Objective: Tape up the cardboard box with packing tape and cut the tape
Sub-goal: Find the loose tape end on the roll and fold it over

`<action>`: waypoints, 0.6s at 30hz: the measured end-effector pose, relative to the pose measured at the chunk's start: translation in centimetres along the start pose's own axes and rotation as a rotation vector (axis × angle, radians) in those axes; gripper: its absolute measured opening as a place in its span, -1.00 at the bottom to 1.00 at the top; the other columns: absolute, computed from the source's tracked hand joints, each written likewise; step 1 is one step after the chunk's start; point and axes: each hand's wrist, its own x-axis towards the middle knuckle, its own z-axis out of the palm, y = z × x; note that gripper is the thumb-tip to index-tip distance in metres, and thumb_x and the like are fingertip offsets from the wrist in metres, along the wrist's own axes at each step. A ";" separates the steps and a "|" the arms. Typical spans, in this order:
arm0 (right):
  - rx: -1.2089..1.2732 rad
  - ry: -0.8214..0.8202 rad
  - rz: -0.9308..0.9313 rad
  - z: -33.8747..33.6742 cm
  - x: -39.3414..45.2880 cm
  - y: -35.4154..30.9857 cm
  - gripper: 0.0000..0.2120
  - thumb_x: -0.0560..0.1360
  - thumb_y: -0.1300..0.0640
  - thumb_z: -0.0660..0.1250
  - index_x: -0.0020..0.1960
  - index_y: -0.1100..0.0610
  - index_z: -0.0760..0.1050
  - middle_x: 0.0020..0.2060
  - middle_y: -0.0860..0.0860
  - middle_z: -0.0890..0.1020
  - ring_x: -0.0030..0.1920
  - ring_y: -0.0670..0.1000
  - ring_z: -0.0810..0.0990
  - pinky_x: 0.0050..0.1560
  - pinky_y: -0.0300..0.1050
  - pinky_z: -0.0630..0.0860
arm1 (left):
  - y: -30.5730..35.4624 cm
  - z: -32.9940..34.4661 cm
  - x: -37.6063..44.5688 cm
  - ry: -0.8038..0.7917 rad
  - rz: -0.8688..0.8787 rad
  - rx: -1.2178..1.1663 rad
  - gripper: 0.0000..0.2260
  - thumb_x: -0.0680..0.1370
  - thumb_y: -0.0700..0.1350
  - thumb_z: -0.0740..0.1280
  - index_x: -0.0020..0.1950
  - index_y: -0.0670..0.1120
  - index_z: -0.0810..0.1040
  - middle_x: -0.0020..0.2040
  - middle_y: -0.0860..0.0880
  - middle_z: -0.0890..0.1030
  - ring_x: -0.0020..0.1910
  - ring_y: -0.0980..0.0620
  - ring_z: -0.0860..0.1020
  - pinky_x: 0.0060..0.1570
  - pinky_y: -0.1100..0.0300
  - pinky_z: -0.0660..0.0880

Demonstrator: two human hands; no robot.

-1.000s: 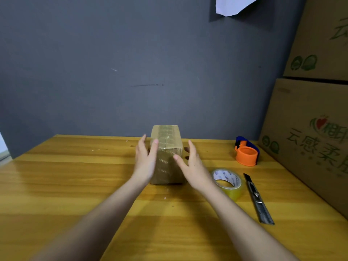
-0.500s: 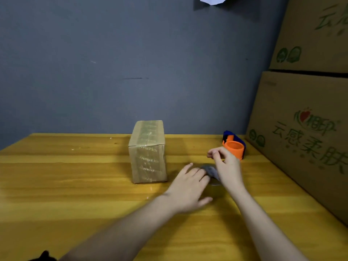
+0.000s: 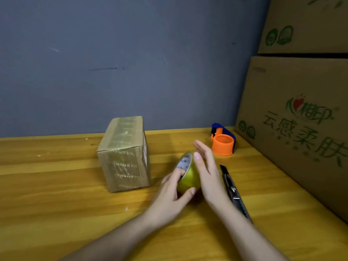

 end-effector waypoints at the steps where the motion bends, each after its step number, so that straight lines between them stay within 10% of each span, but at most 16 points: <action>1: 0.086 -0.033 0.032 0.0 0.0 -0.1 -0.54 0.50 -0.21 0.13 0.37 -0.12 0.34 0.34 -0.19 0.43 0.30 -0.33 0.36 0.18 -0.48 0.32 | 0.1 -0.2 -0.1 -0.004 -0.013 -0.082 -0.84 0.45 0.11 0.28 -0.04 0.14 0.36 -0.15 0.25 0.46 -0.10 0.16 0.43 -0.04 0.06 0.40; 7: 0.382 -0.137 0.278 1.1 -0.4 1.8 -0.38 0.34 -0.38 0.22 0.32 -0.12 0.40 0.18 0.01 0.56 0.14 0.02 0.53 0.08 -0.12 0.51 | -0.1 -1.0 -0.4 0.014 -0.023 -0.313 -0.79 0.44 0.00 0.27 0.03 -0.03 0.40 -0.13 0.00 0.59 -0.12 -0.02 0.53 -0.06 0.00 0.48; 11: 0.299 -0.090 0.155 1.4 -0.4 2.5 -0.47 0.30 -0.28 0.28 0.24 -0.18 0.41 0.10 0.00 0.58 -0.01 -0.04 0.50 -0.06 -0.17 0.42 | 0.6 -1.7 0.1 0.060 -0.104 -0.479 -0.85 0.55 -0.30 0.20 -0.07 -0.04 0.40 -0.34 0.27 0.63 -0.32 0.38 0.55 -0.25 0.52 0.41; 18: 0.268 -0.192 0.083 1.3 -1.0 1.7 -0.32 0.24 -0.30 0.29 0.34 -0.18 0.30 -0.11 -0.16 0.60 -0.36 -0.22 0.51 -0.48 -0.39 0.36 | 0.0 -1.0 0.1 0.044 -0.164 -0.622 -0.73 0.40 -0.14 0.19 0.06 -0.03 0.51 -0.22 0.13 0.68 -0.24 0.27 0.59 -0.19 0.44 0.47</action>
